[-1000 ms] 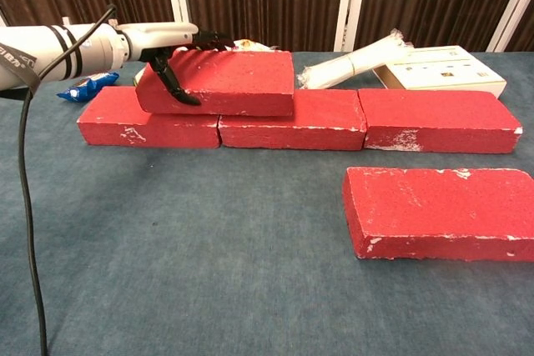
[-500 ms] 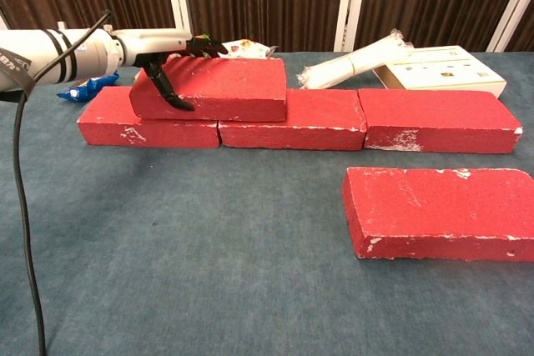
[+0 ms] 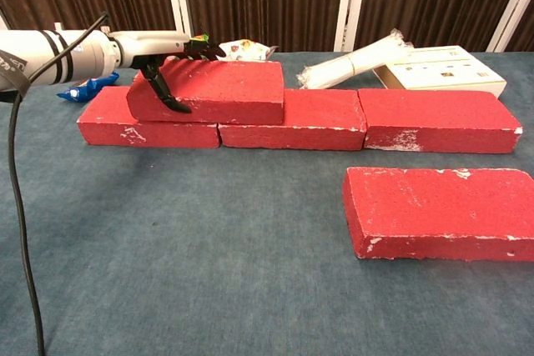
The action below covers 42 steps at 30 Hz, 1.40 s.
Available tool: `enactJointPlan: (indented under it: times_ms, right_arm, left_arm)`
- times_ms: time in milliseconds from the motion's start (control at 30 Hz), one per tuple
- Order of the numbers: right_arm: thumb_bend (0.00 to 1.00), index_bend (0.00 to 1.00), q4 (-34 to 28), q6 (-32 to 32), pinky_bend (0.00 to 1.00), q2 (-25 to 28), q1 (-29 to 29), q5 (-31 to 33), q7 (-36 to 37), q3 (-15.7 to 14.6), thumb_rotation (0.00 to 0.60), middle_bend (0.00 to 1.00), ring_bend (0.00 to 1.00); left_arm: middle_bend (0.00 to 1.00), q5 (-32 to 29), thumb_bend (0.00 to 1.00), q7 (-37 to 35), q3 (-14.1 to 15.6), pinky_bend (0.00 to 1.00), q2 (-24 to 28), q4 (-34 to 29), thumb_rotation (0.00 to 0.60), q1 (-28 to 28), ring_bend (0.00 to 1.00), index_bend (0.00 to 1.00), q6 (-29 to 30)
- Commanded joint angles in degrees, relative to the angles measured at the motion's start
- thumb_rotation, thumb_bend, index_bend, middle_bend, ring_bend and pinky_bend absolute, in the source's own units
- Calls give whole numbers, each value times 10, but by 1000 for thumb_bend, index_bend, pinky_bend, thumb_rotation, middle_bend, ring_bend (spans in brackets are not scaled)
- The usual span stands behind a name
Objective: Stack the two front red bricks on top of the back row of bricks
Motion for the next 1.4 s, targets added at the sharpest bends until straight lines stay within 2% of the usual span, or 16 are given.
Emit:
enactJointPlan:
  times_ms: [33, 167, 767, 1400]
  right_arm:
    - [111, 0, 0, 0, 0, 0, -1, 1, 0, 0, 600, 0, 0]
    - [112, 0, 0, -1, 0, 0, 0, 4, -1, 1, 600, 0, 0]
    - [112, 0, -1, -2, 0, 0, 0, 6, -4, 2, 600, 0, 0]
    - [111, 0, 1, 1, 0, -2, 0, 5, -2, 3, 600, 0, 0]
  left_arm:
    - [90, -3, 266, -5, 0, 132, -1, 1, 600, 0, 62, 0, -4]
    - [45, -1, 267, -5, 2, 118, -1, 3, 600, -1, 10, 0, -2]
    - [23, 0, 268, -9, 7, 111, 4, -8, 600, -4, 0, 0, -8]
    - [0, 4, 233, -17, 12, 51, 17, -26, 600, -4, 0, 0, -7]
